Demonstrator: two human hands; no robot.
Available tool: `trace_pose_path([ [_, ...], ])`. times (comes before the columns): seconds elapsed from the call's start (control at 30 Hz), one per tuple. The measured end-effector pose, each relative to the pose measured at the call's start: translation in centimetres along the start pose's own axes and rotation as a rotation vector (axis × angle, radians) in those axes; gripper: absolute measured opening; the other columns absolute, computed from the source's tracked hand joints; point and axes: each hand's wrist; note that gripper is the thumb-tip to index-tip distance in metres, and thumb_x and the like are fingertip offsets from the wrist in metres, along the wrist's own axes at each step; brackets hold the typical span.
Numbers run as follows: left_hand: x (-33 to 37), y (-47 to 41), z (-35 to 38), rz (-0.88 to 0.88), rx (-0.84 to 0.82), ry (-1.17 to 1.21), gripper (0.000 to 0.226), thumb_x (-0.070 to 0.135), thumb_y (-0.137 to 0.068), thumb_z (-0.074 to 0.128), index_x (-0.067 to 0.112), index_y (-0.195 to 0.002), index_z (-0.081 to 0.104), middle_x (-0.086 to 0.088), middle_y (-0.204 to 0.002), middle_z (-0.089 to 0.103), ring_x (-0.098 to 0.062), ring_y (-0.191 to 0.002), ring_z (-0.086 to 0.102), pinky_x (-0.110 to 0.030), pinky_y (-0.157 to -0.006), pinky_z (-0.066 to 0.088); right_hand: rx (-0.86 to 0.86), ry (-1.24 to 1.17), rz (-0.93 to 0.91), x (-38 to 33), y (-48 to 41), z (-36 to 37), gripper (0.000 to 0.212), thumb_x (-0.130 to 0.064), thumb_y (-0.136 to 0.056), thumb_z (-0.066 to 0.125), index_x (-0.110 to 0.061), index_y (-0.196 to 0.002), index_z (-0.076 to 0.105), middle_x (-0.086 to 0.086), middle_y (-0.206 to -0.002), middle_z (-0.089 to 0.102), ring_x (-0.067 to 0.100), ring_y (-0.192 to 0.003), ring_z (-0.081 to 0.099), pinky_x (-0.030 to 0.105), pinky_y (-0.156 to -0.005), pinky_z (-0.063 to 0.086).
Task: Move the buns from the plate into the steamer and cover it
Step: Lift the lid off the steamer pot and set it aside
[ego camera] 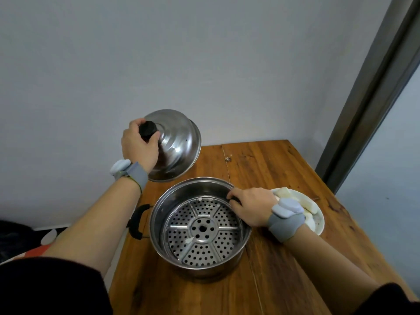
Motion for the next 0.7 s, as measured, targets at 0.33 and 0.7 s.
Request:
trace_pose_path([
  [0.33,-6.0,0.6,4.3,-0.109,-0.335,-0.181,0.046,0.025,-0.083,0.072,0.023,-0.127,0.059,-0.012,-0.127,0.062,-0.035,-0.115,0.058,-0.038,-0.096,0.045,-0.022,-0.067,0.039,-0.7,-0.7,-0.3,0.023,-0.028,-0.1,0.04,-0.029,-0.123,0.034,-0.003,-0.086,0.061,0.015,-0.08,0.062,0.032,-0.074,0.052],
  [0.7,-8.1,2.0,5.9,-0.051,-0.611,-0.345,0.051,0.025,-0.081,0.074,0.018,-0.128,0.058,-0.01,-0.131,0.062,-0.033,-0.116,0.058,-0.036,-0.09,0.045,0.044,-0.053,0.024,-0.7,-0.8,0.1,0.044,-0.028,-0.1,0.037,-0.029,-0.141,0.021,-0.003,-0.081,0.062,0.019,-0.076,0.063,0.036,-0.071,0.052],
])
Point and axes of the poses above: each hand's wrist, its own y-axis away from the middle knuckle, its own z-axis out of the palm, x = y × z
